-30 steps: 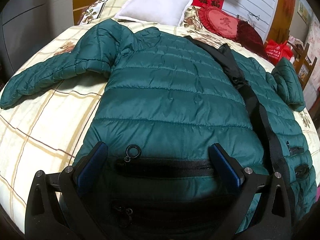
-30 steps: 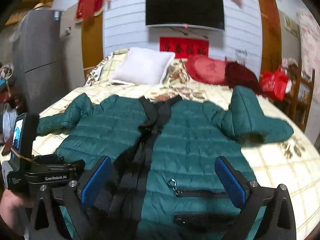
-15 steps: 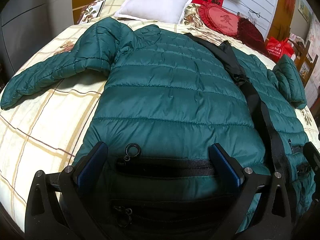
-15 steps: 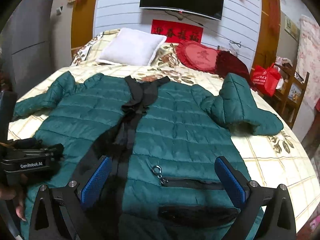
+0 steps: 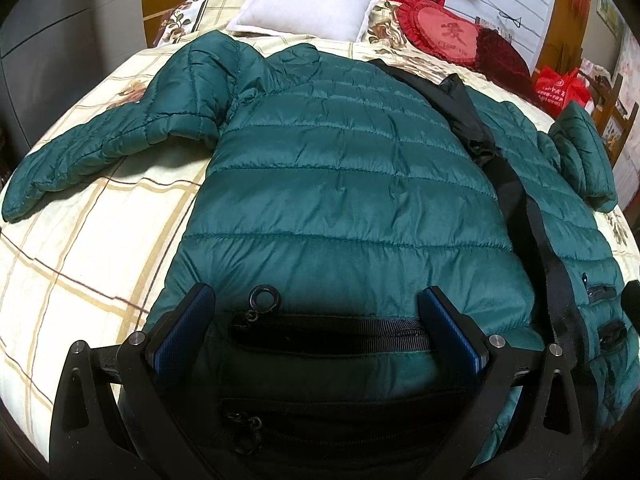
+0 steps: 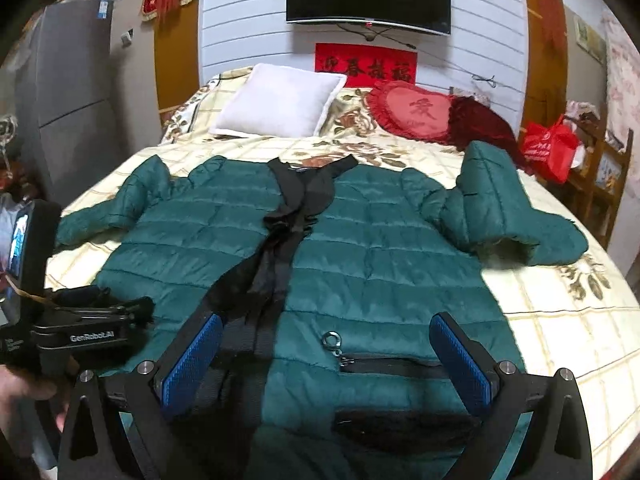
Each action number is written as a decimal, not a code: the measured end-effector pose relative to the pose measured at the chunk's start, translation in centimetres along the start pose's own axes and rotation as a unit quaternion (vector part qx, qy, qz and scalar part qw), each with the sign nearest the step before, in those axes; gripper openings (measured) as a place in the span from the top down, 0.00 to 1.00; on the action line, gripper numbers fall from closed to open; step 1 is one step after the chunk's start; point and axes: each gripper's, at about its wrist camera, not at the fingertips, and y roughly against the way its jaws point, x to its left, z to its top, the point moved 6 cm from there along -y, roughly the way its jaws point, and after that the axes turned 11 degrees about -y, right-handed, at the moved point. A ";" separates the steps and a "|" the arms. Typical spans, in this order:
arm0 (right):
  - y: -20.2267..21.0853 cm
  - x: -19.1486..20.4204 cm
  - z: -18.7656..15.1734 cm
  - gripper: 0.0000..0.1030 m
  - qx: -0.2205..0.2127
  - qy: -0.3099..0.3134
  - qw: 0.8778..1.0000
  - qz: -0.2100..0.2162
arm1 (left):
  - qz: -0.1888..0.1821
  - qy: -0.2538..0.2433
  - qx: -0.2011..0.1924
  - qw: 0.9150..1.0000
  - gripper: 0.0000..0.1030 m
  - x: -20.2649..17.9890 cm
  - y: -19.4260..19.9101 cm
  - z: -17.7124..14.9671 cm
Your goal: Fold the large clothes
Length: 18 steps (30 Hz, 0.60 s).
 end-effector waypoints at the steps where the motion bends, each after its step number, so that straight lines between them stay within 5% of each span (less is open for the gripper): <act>1: 0.0 -0.2 0.0 0.00 0.000 -0.004 1.000 -0.007 | 0.000 0.000 0.000 1.000 0.00 0.0 0.0 0.0; 18: 1.3 -1.2 0.7 0.00 -0.025 -0.020 0.999 -0.018 | 0.004 -0.003 0.002 1.000 0.00 -0.1 0.0 0.0</act>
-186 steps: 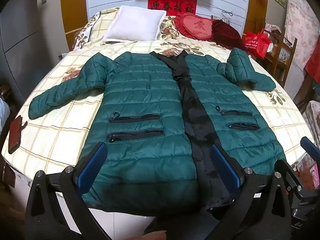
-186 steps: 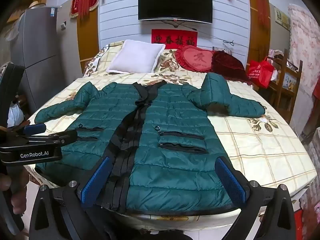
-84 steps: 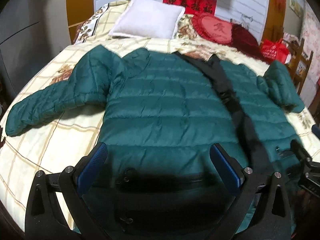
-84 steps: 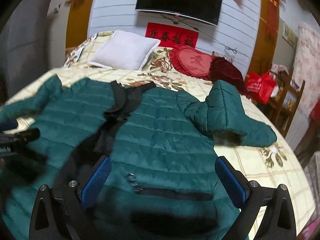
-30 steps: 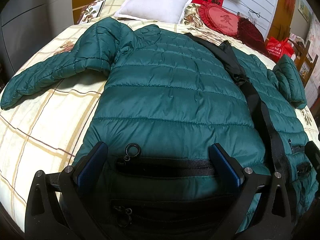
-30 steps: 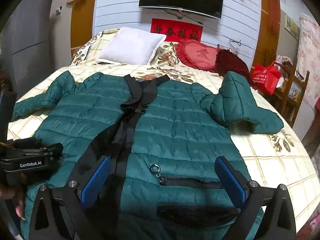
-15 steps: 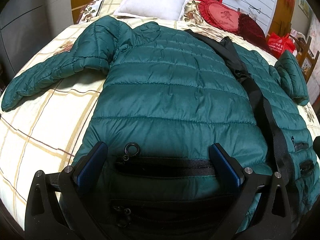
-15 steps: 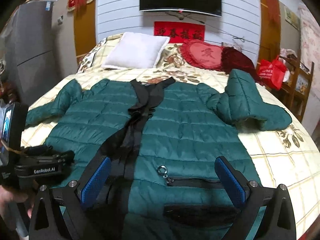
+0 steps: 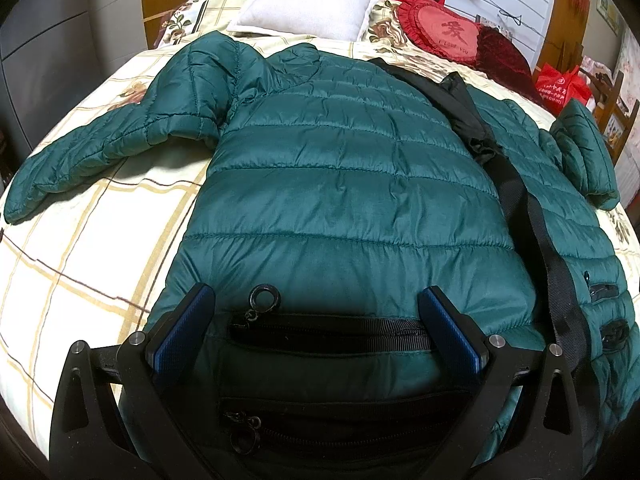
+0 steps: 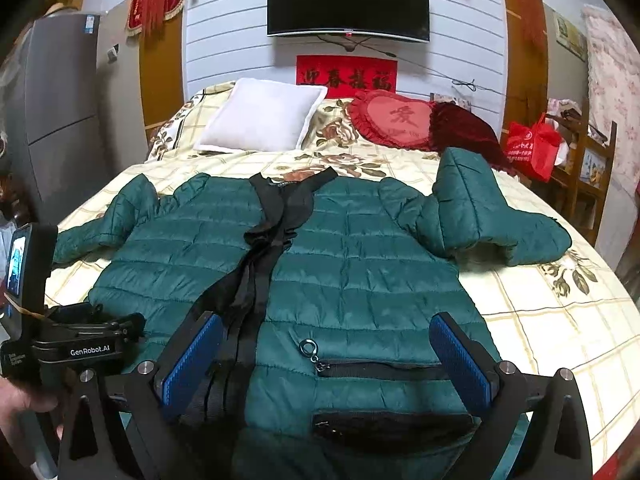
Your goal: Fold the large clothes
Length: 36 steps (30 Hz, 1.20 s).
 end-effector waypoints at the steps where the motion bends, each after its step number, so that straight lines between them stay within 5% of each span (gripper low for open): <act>1: -0.1 0.0 0.0 0.00 0.002 0.000 1.000 -0.001 | 0.001 -0.001 0.001 1.000 0.00 0.0 0.0 0.1; 8: -0.1 -0.1 -0.1 0.00 0.005 -0.002 1.000 -0.003 | 0.007 -0.007 0.005 1.000 0.00 -0.1 -0.2 0.1; 14: -0.5 -0.3 -0.1 0.00 0.009 -0.009 1.000 -0.011 | -0.030 -0.004 -0.003 1.000 0.00 1.0 1.0 0.4; 22: -0.9 0.0 -0.2 0.00 0.017 -0.006 1.000 -0.005 | 0.027 0.095 -0.063 0.993 0.00 16.7 5.5 2.0; 28: -0.9 0.2 -0.3 0.01 0.016 0.005 1.000 -0.003 | 0.049 0.210 -0.046 0.975 0.07 30.2 5.1 -0.4; 33: -1.1 0.1 -0.3 0.01 0.019 -0.003 1.000 0.000 | -0.016 0.318 -0.025 0.948 0.22 34.5 2.2 -3.4; 36: -1.3 0.5 -0.5 0.01 0.022 0.004 1.000 0.002 | -0.055 0.363 -0.043 0.929 0.23 35.5 1.0 -3.6</act>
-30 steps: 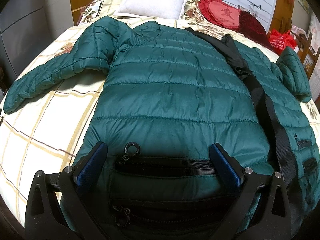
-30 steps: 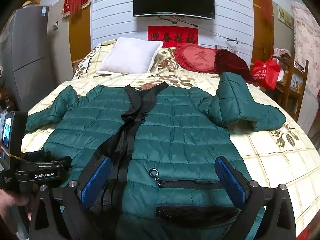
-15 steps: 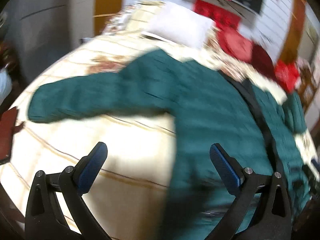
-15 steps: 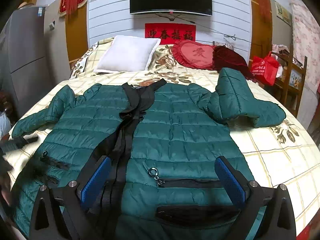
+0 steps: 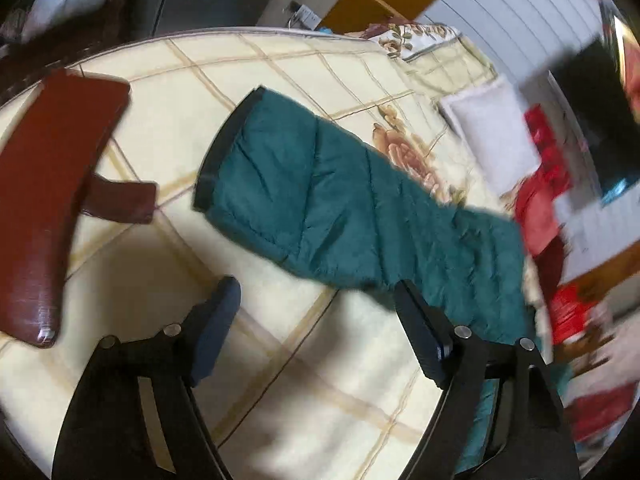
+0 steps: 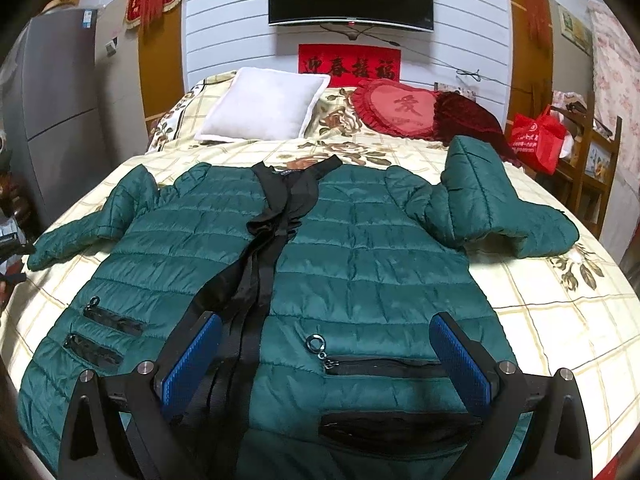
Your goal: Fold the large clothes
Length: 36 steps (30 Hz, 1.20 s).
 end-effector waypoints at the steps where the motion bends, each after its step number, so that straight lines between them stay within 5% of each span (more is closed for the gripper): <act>1: 0.0 0.2 0.0 0.01 0.001 0.003 1.000 0.001 | -0.009 0.013 -0.002 1.000 0.23 0.2 -0.4 0.4; 5: -0.2 0.6 -0.2 0.01 0.003 0.016 1.000 0.003 | -0.027 0.044 -0.016 0.999 0.23 1.0 -1.2 2.6; 16: -0.5 1.1 -0.5 0.00 0.010 0.024 1.000 0.010 | 0.001 0.095 -0.080 0.992 0.23 3.8 -1.3 6.1; 19: -0.6 1.4 -0.5 0.01 0.011 0.031 0.999 0.009 | 0.007 0.096 -0.075 0.993 0.43 4.0 -2.1 6.7; 21: -0.6 1.4 -0.5 0.01 0.012 0.031 0.999 0.008 | 0.009 0.097 -0.061 0.993 0.74 4.3 -2.9 6.9; 23: -0.7 1.3 -0.6 0.00 0.013 0.029 0.999 0.008 | 0.021 0.096 -0.048 0.994 0.85 4.6 -3.6 6.9; 27: -0.8 1.3 -0.6 0.01 0.016 0.029 0.999 0.007 | 0.027 0.070 -0.060 0.995 0.94 4.2 -3.1 7.0; 36: -0.8 1.3 -0.7 0.01 0.015 0.027 1.000 0.006 | -0.019 -0.013 -0.122 0.992 0.95 0.3 1.6 8.0</act>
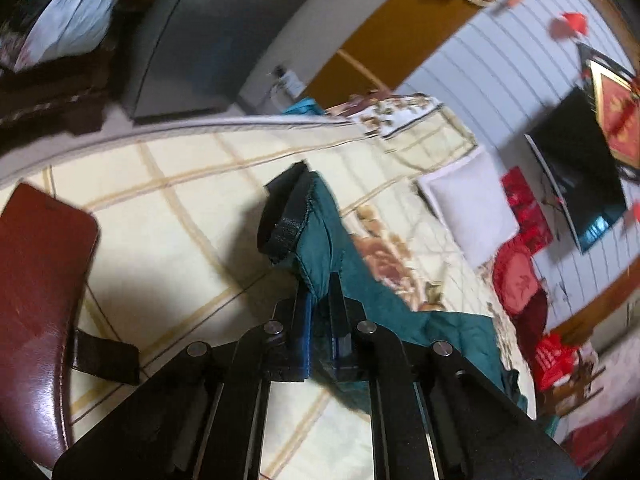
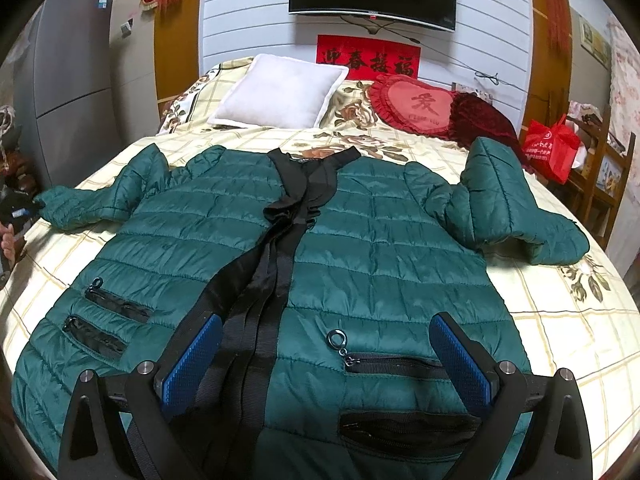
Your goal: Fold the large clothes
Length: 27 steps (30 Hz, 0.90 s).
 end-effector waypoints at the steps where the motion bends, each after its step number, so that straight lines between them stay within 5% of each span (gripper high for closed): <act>1: 0.0 0.0 0.0 0.01 -0.001 -0.001 1.000 0.000 | -0.001 -0.010 -0.003 1.000 0.95 -0.6 0.4 0.2; 11: 0.5 -1.2 0.4 0.01 -0.009 -0.014 1.000 -0.010 | -0.079 -0.105 0.005 0.991 0.95 -10.9 1.8 -1.5; 20: 1.0 -5.4 0.6 0.00 -0.011 -0.076 0.995 -0.068 | -0.181 -0.214 0.025 0.960 0.95 -26.2 1.8 -6.7; 27: 0.9 -7.2 0.5 0.01 0.000 -0.090 0.992 -0.089 | -0.250 -0.240 0.049 0.937 0.95 -35.2 1.5 -11.1</act>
